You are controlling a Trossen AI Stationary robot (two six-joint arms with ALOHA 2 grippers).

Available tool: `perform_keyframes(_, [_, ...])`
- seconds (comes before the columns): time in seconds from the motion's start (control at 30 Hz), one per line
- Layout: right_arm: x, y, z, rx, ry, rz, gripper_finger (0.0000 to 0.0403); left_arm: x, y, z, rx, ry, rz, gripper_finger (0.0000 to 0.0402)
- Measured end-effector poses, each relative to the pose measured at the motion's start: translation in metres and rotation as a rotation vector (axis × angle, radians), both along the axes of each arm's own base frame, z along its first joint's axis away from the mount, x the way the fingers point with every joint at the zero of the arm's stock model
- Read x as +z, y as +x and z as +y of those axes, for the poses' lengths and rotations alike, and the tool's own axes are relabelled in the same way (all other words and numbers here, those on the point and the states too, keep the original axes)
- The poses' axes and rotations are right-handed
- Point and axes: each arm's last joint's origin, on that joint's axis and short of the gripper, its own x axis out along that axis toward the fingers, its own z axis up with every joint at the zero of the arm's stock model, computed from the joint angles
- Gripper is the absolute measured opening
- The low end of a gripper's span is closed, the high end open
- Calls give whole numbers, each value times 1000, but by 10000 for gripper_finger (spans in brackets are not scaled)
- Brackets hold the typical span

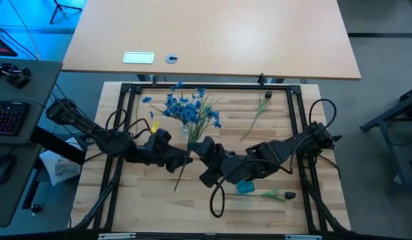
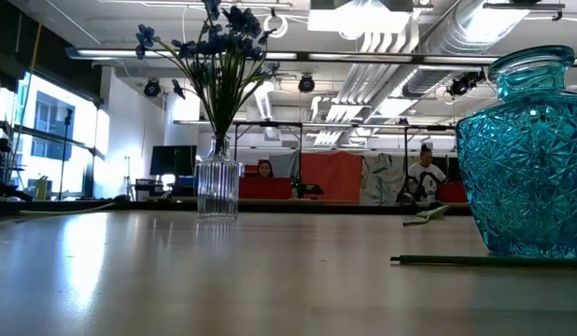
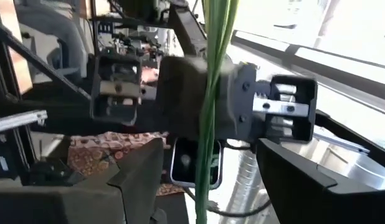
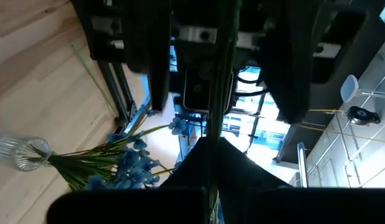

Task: Sort flowers into vase by color
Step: Put the light blue flowers into the transparent vase

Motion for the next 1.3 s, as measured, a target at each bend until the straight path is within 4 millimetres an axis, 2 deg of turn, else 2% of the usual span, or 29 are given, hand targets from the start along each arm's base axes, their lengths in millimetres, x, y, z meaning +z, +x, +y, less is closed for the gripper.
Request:
perform_keyframes(0.17, [0,2,-5,-14,0,0,0,0,3,5,-19,21,1,241])
perform_keyframes(0.27, [0,3,-9,-39,-6,-2,0,-1,3,6,-31,27,1,217])
perform_keyframes(0.57, [0,4,-11,-40,-4,-2,0,-1,4,7,-27,28,0,75])
perform_keyframes(0.77, [0,4,-10,-26,1,0,0,-1,5,10,-11,53,-2,9])
perform_keyframes(1.07, [2,4,-7,-19,9,-19,8,-1,6,12,-18,86,-8,3])
perform_keyframes(1.3, [14,3,2,-42,66,-158,79,2,5,11,-26,103,-29,1])
